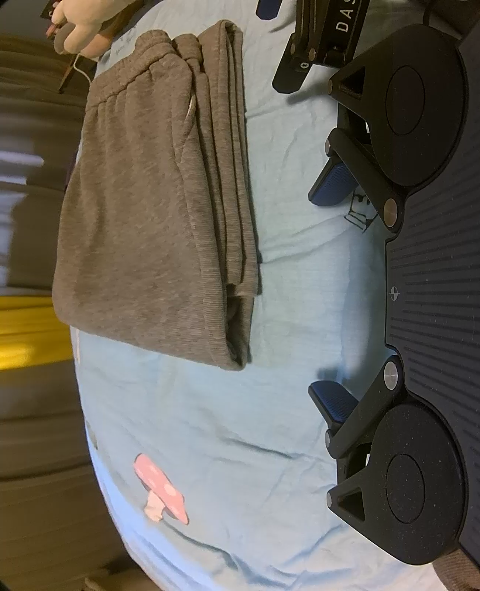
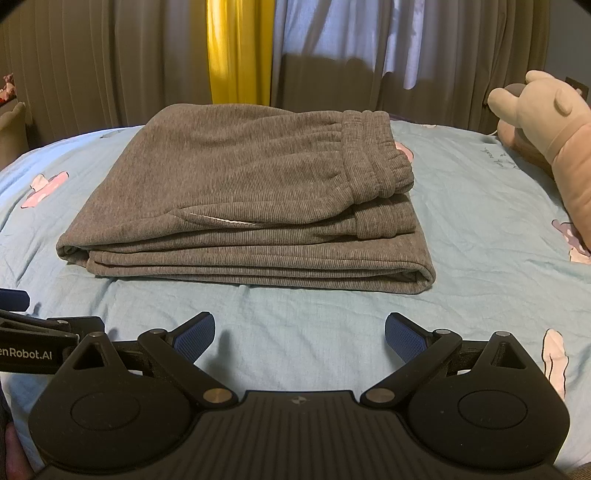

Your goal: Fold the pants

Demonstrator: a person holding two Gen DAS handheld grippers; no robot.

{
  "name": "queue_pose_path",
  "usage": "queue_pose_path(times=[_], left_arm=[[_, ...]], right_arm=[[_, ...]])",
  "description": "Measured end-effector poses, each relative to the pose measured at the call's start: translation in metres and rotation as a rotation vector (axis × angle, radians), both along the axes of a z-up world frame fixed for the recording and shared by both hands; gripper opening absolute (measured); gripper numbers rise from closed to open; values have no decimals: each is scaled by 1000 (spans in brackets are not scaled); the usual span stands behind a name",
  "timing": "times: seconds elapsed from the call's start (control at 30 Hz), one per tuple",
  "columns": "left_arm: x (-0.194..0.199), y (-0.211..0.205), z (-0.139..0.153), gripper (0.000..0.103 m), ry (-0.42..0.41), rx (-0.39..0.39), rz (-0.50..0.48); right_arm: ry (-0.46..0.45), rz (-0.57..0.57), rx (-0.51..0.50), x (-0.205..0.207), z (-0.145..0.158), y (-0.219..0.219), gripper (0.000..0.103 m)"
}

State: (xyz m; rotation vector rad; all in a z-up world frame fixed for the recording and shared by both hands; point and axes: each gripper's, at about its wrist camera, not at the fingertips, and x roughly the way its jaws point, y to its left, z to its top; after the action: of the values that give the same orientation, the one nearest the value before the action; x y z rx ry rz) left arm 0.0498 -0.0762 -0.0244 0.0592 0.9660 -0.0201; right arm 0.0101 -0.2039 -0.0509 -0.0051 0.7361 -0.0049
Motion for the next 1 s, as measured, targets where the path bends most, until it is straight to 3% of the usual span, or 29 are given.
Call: queue_pose_path(times=[1.0], left_arm=[[-1, 0, 1, 103, -4, 9, -1]], right_arm=[[-1, 1, 0, 0, 0, -1, 99]])
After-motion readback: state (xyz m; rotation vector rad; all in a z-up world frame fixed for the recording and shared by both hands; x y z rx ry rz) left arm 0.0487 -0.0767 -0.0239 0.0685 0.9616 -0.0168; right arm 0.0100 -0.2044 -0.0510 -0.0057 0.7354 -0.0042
